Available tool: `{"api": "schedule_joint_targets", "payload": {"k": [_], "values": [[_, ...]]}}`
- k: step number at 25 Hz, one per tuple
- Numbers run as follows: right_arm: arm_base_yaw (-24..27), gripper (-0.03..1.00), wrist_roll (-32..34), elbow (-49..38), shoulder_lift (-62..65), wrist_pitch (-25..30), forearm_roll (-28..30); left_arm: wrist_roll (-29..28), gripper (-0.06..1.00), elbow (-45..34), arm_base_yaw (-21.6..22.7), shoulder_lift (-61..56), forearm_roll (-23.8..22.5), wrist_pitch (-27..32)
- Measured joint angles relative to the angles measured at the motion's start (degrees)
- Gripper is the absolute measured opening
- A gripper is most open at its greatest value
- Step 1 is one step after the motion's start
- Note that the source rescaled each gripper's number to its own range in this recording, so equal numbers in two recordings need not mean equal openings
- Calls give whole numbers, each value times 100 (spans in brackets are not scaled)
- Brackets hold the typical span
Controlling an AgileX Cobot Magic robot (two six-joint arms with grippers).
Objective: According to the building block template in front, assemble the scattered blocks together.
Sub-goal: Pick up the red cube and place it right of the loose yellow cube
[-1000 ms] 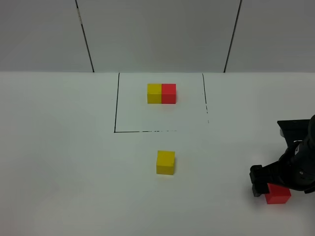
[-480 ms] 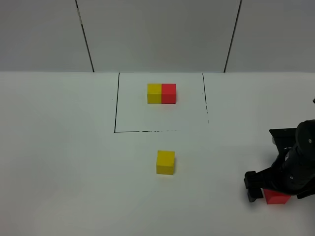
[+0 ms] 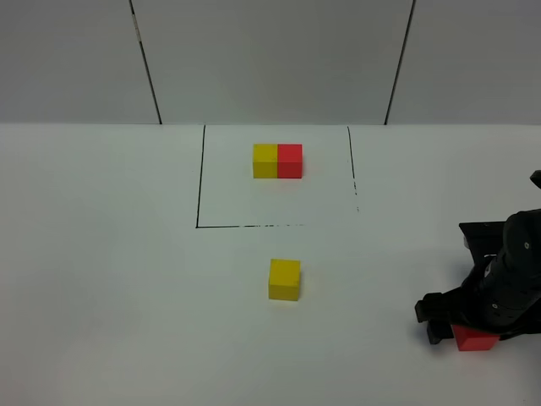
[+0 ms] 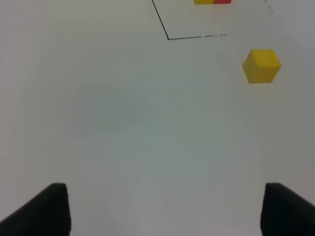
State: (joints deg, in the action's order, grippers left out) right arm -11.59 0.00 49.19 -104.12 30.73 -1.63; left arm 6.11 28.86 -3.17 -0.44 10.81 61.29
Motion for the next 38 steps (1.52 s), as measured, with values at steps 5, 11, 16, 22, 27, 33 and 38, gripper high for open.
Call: {"api": "schedule_joint_targets", "payload": {"k": [5,11,16,22,27,33,38], "values": [[0,48,0,25,-207,34,12,0,66,0,0,0,0,0],[0,19,0,70,-264,117,163,0,66,0,0,0,0,0],[0,0,0,101,-268,140,163,0,66,0,0,0,0,0],[-108,0,-679,926,-211,1091,213,0,66,0,0,0,0,0],[-521,0,-3076,2075,-107,2092,670,0,66,0,0,0,0,0],[-1098,0,-5584,2697,-258,2587,707,0,66,0,0,0,0,0],[-1571,0,-5843,3457,-930,3126,881,12,66,0,0,0,0,0]]}}
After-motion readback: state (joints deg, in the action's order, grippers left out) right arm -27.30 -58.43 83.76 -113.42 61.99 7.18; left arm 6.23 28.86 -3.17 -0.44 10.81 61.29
